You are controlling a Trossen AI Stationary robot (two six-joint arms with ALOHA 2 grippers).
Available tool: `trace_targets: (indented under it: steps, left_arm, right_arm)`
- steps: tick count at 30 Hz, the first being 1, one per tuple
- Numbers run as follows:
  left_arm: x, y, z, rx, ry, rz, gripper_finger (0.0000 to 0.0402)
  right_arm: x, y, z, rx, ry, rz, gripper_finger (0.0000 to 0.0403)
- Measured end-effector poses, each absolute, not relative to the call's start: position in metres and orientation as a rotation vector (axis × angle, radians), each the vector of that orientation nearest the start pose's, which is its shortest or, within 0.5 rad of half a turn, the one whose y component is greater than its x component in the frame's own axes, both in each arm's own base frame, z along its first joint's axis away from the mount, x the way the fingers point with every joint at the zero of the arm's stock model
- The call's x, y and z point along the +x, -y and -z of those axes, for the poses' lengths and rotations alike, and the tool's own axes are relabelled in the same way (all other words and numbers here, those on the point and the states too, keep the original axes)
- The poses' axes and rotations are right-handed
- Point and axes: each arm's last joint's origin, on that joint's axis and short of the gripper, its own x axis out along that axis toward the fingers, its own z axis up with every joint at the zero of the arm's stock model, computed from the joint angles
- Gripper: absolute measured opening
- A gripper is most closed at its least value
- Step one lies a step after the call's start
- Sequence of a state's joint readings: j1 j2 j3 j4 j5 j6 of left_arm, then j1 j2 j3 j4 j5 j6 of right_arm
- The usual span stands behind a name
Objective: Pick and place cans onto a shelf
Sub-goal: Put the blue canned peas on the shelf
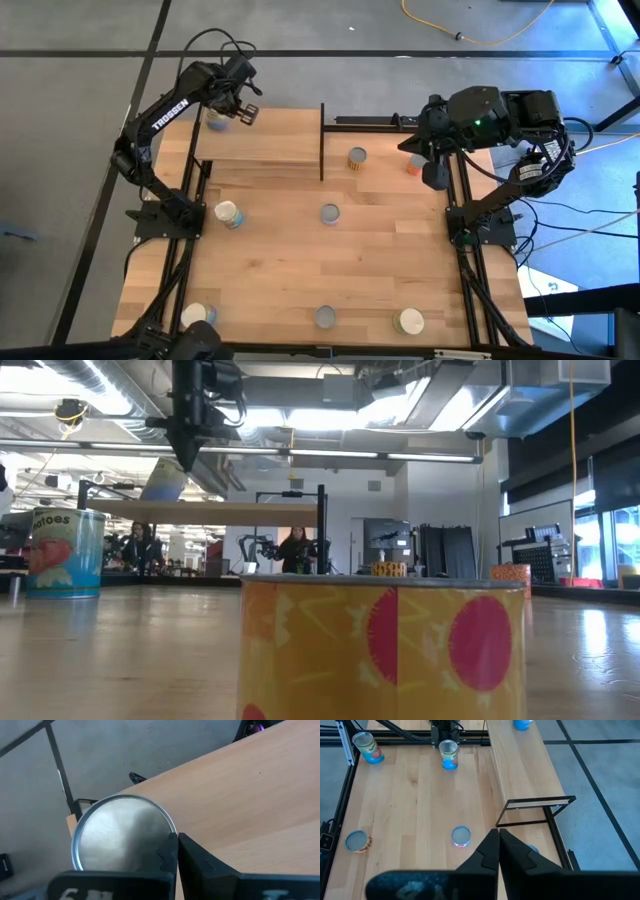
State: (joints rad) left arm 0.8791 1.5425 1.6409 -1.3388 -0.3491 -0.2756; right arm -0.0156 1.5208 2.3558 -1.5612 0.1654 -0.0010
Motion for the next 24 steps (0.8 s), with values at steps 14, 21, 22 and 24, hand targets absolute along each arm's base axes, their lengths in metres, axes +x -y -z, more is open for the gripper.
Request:
trace_targets:
  steps: [14,21,22,24]
  left_arm:
    - [0.1691,-0.2214,-0.3651,-0.543,-1.100,-1.254,0.0000]
    - [0.1663,-0.2196,-0.3679,-0.542,-1.091,-1.263,0.0000]
    - [0.1658,-0.2196,-0.3676,-0.550,-1.093,-1.256,0.0000]
    - [0.1654,-0.2198,-0.3675,-0.560,-1.092,-1.246,0.0000]
  right_arm:
    - [0.1987,0.0079,-0.5252,-0.055,-0.724,0.173,0.0011]
    - [0.1987,0.0079,-0.5252,-0.055,-0.724,0.173,0.0011]
    - [0.1986,0.0078,-0.5252,-0.055,-0.724,0.172,0.0011]
    - [0.1986,0.0079,-0.5252,-0.055,-0.724,0.173,0.0011]
